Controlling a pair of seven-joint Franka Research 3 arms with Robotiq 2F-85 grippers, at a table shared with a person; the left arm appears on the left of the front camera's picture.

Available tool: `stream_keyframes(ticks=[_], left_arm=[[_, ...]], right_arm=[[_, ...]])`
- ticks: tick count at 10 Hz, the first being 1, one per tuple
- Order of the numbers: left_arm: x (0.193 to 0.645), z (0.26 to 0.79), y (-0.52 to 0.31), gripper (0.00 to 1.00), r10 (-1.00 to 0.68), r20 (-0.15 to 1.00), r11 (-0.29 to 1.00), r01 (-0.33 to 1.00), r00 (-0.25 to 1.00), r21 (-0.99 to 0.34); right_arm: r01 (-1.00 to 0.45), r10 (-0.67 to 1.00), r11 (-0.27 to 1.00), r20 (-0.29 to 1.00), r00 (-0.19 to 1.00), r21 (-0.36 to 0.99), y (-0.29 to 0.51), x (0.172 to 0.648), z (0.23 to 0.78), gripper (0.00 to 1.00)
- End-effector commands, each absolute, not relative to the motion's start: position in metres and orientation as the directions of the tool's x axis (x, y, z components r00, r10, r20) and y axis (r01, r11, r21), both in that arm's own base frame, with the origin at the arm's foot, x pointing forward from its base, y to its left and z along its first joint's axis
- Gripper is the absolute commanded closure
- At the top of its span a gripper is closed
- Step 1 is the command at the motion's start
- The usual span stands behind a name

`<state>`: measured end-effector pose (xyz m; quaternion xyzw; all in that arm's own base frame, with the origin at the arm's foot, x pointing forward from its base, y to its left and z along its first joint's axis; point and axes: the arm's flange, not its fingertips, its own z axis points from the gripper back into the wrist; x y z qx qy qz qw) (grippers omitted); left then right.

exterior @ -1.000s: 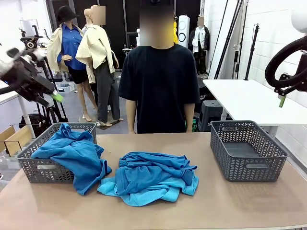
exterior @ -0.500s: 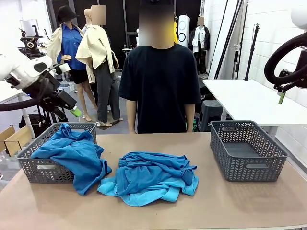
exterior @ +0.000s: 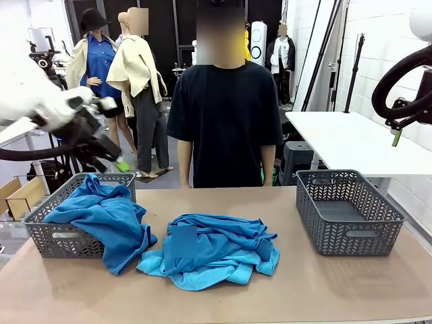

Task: Sort the tops and bottoms.
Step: Lift clothes from the center of the table with your left hand.

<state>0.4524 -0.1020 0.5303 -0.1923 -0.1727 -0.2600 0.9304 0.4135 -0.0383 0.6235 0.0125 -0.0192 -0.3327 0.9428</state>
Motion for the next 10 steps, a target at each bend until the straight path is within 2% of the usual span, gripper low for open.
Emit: stream_keyframes(ticks=[1, 5, 8, 10], left_arm=[[0.474, 0.522, -0.157, 0.0, -0.549, 0.389, 0.734, 0.649, 0.74, -0.198], [0.484, 0.473, -0.257, 0.0, -0.792, 0.28, 0.541, 0.836, 0.543, -0.09], [0.493, 0.427, -0.294, 0.0, -0.862, 0.256, 0.463, 0.885, 0.437, 0.048], [0.485, 0.411, -0.304, 0.0, -0.875, 0.261, 0.426, 0.905, 0.406, 0.019]], right_arm=[[0.624, -0.624, 0.781, 0.023, 0.781, 0.034, -0.039, 0.413, 0.625, 0.0], [0.624, -0.624, 0.781, 0.023, 0.781, 0.034, -0.039, 0.413, 0.625, 0.0], [0.624, -0.624, 0.781, 0.023, 0.781, 0.034, -0.039, 0.413, 0.625, 0.0], [0.624, -0.624, 0.781, 0.023, 0.781, 0.034, -0.039, 0.413, 0.625, 0.0]])
